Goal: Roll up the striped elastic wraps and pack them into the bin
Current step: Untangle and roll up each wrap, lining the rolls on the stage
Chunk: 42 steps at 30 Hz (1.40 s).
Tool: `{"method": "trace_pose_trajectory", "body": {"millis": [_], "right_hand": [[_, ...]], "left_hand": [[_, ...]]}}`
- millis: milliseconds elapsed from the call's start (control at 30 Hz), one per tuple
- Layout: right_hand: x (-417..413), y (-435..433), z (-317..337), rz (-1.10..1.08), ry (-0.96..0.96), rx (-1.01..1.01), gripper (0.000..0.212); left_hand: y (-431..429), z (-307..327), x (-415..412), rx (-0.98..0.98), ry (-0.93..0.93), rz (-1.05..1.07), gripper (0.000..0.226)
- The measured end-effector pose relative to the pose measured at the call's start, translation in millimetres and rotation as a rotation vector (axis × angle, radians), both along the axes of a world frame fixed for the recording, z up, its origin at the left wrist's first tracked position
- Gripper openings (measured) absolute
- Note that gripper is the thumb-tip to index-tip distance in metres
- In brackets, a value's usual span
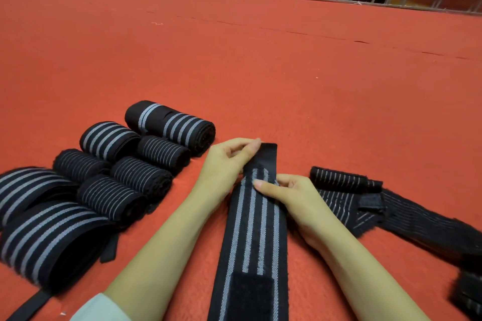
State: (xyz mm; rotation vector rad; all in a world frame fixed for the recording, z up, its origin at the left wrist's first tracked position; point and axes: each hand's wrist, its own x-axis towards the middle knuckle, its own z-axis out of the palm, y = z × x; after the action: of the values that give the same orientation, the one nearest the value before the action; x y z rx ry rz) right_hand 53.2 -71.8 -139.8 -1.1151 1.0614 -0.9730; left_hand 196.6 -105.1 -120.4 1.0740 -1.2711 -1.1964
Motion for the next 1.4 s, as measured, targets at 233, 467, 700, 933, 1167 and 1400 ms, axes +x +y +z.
{"method": "trace_pose_trajectory", "body": {"millis": [233,467,700,933,1167,1400], "right_hand": [[-4.0,-3.8,-1.5,-0.044,-0.069,-0.008,0.023],[-6.4,-2.9,0.5,-0.011,-0.135,-0.026,0.034],[-4.8,-3.4,-4.4,-0.054,-0.036,-0.083,0.030],[-2.8,-5.3,-1.2,-0.156,-0.038,-0.060,0.025],[-6.4,-5.9,3.6,-0.131,-0.108,-0.039,0.055],[-8.4,-5.1,4.7,-0.128,-0.196,-0.061,0.043]], "left_hand": [[2.9,6.3,2.8,0.039,0.022,-0.149,0.009],[-2.9,-6.6,7.2,-0.020,-0.145,-0.144,0.032],[-3.3,-8.1,11.5,0.083,-0.190,-0.185,0.028],[2.2,3.3,17.6,0.015,-0.196,-0.216,0.019],[3.7,2.1,18.2,-0.234,-0.241,-0.166,0.024],[5.1,3.6,24.3,-0.178,-0.255,-0.263,0.028]]}}
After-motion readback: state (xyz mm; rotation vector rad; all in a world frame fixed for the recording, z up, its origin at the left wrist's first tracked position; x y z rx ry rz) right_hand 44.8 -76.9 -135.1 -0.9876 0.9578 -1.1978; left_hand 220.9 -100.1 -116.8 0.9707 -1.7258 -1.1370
